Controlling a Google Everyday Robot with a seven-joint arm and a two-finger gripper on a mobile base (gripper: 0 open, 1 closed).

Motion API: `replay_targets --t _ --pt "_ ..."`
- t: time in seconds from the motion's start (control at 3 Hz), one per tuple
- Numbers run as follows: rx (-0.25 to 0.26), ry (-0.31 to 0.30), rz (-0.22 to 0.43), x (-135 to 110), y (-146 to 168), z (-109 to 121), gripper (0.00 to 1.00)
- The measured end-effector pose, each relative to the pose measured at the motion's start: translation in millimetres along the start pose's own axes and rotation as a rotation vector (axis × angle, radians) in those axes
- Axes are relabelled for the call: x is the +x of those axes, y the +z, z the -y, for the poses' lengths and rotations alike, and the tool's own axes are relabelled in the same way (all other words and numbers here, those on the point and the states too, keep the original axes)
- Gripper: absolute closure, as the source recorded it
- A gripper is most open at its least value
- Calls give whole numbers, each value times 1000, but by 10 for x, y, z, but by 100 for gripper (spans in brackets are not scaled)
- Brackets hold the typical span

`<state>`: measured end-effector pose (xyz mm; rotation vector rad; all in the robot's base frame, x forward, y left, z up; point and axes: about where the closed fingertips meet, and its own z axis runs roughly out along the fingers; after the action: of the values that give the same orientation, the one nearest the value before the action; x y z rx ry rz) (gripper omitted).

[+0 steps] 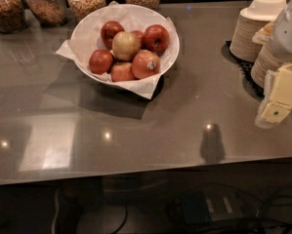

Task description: Pick apple from white bowl

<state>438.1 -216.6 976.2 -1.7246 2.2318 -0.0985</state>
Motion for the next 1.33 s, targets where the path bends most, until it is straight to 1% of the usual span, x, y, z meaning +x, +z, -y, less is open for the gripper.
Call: replay_targets --t 0.33,0.67,1.0,1.33 --pt "0 0 0 -1 0 1 0" --pt "20 3 39 -93 3 64 0" --pt "51 26 109 -285 53 191 0" --pt "86 71 175 -523 126 403 0"
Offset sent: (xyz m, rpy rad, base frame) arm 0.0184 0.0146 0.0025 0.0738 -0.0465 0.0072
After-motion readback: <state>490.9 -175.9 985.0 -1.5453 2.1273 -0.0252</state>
